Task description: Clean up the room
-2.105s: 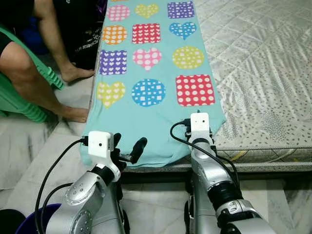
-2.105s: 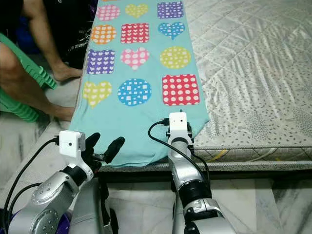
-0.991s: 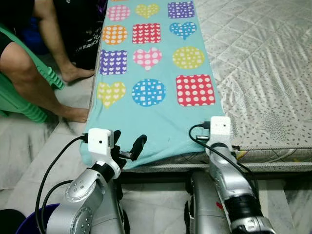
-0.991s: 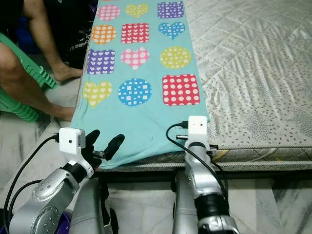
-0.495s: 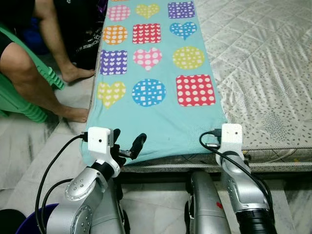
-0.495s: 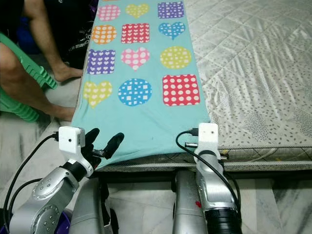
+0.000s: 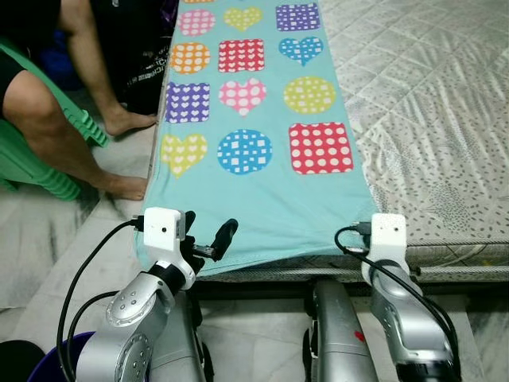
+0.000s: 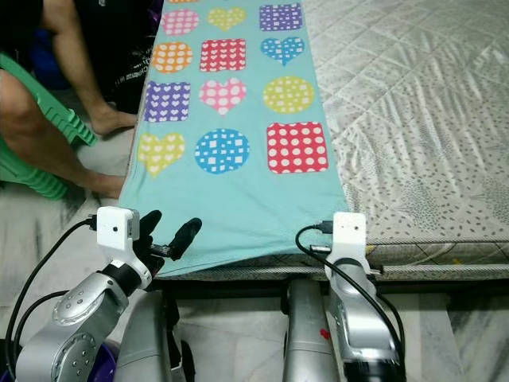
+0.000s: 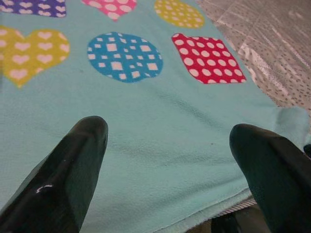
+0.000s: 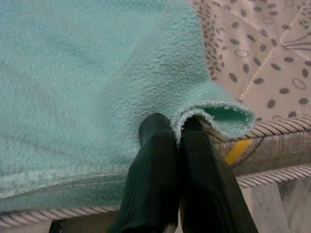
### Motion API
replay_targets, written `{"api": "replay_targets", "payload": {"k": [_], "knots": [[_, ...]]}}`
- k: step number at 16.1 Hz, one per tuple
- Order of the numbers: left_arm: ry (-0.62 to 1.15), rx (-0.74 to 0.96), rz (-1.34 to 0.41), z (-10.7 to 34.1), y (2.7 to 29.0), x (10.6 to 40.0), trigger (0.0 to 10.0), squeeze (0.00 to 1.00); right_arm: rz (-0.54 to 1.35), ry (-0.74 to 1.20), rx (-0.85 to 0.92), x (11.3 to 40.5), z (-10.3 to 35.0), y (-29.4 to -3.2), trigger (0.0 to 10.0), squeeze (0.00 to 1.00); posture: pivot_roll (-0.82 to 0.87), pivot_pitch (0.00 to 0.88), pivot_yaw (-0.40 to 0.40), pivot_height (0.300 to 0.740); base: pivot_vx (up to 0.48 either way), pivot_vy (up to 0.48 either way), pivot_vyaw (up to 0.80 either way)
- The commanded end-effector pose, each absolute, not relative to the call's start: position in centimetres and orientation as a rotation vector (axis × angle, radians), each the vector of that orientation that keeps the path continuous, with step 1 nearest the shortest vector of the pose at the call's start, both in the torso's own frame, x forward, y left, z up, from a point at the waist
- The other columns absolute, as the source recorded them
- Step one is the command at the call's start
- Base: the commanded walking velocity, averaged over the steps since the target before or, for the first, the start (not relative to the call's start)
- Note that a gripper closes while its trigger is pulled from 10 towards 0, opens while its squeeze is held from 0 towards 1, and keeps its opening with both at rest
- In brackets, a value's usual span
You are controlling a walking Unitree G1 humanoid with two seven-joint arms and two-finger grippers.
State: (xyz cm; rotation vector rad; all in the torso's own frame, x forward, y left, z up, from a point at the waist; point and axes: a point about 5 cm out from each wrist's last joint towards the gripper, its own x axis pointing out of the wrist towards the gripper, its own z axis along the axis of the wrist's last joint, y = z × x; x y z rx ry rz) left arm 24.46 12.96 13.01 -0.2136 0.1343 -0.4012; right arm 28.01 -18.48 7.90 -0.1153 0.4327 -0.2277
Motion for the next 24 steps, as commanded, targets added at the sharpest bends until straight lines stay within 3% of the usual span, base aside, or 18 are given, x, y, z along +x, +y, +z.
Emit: {"api": "replay_targets", "payload": {"k": [1, 5, 6, 11, 16, 20, 24], "knots": [[0.153, -0.199, -0.404, 12.5, 13.1, 24.4, 10.0, 0.0, -0.239, 0.468, -0.13, 27.2, 7.4, -18.9, 10.0, 0.0, -0.11, 0.214, 0.087, 0.576, 0.0, 0.0, 0.0], [0.156, -0.197, -0.412, 12.6, 12.9, 24.6, 10.0, 0.0, -0.259, 0.499, -0.142, 26.2, 6.9, -19.9, 10.0, 0.0, -0.11, 0.206, 0.092, 0.576, 0.0, 0.0, 0.0], [0.157, -0.196, -0.416, 12.5, 12.8, 24.7, 10.0, 0.0, -0.262, 0.505, -0.132, 25.9, 6.8, -20.1, 10.0, 1.0, -0.12, 0.204, 0.094, 0.576, 0.0, 0.0, 0.0], [0.16, -0.19, -0.434, 12.5, 12.6, 25.0, 10.0, 0.0, -0.259, 0.564, -0.125, 24.5, 5.9, -20.3, 10.0, 1.0, -0.13, 0.192, 0.099, 0.576, 0.0, 0.0, 0.0], [0.111, -0.182, -0.415, 12.9, 12.5, 26.0, 10.0, 0.0, -0.339, 0.552, -0.186, 23.9, 6.4, -22.4, 10.0, 1.0, -0.16, 0.166, 0.105, 0.576, 0.0, 0.0, 0.0], [0.03, -0.176, -0.294, 13.7, 13.9, 27.0, 10.0, 0.0, -0.383, 0.39, -0.217, 25.3, 8.9, -23.4, 10.0, 1.0, -0.17, 0.135, 0.101, 0.576, 0.0, 0.0, 0.0], [-0.011, -0.178, -0.271, 14.1, 13.9, 27.3, 10.0, 0.0, -0.324, 0.285, -0.186, 26.9, 10.2, -21.9, 10.0, 1.0, -0.18, 0.1, 0.097, 0.576, 0.0, 0.0, 0.0]]}}
